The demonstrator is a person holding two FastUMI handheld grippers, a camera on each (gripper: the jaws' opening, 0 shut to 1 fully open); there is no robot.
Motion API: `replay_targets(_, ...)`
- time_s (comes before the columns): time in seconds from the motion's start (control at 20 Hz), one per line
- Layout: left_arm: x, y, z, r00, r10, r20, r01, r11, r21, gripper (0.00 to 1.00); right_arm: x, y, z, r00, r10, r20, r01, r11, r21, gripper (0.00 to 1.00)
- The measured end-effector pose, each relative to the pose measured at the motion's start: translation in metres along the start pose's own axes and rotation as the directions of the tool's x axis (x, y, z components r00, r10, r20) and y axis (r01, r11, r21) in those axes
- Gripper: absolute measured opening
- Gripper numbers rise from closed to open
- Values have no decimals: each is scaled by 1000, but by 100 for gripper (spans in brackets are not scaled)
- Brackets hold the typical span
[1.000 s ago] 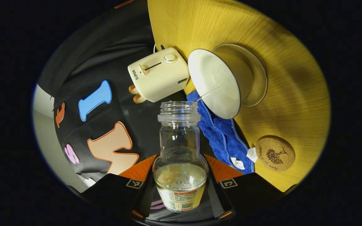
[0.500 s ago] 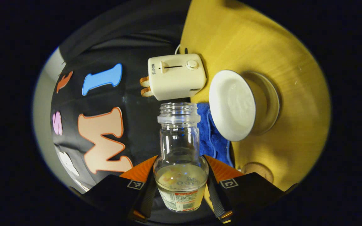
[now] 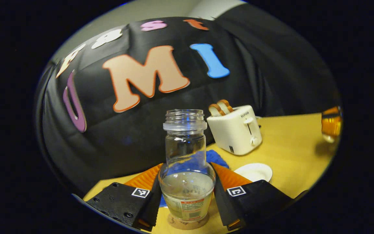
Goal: Open the teacup lid with one hand, grasp the water bottle and pour water into the teacup with the other hand; after pouring, place the water bottle on the coaster and then close the teacup lid.
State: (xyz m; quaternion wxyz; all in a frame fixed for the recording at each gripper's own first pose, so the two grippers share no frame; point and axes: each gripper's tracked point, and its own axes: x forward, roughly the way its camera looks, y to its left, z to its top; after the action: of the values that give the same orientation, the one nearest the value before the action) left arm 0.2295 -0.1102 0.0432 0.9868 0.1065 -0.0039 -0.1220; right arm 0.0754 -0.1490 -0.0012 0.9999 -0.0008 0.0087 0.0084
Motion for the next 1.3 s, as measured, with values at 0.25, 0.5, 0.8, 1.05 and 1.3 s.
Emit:
replay_targets(0.25, -7, 2, 2, 997, 79, -26, -82, 987, -139, 70, 0, 0, 0, 1000, 0, 0, 0, 1000, 0, 26)
replay_targets(0.5, -9, 4, 0, 991, 130, -26, -133, 964, -232, 70, 0, 0, -1, 1000, 0, 1, 0, 1000, 0, 26)
replay_targets(0.8, -6, 13, 3, 978, 207, 16, -191, 930, -312, 71, 0, 0, -1, 1000, 0, 0, 0, 1000, 0, 26)
replay_targets(1.05, -9, 11, -3, 981, 195, 3, -186, 939, -291, 71, 0, 0, -1, 1000, -2, 0, 2, 1000, 0, 27)
replay_targets(1.3, -9, 12, -5, 981, 194, 4, -188, 956, -224, 71, 0, -1, 0, 1000, -2, 0, 2, 1000, 0, 26)
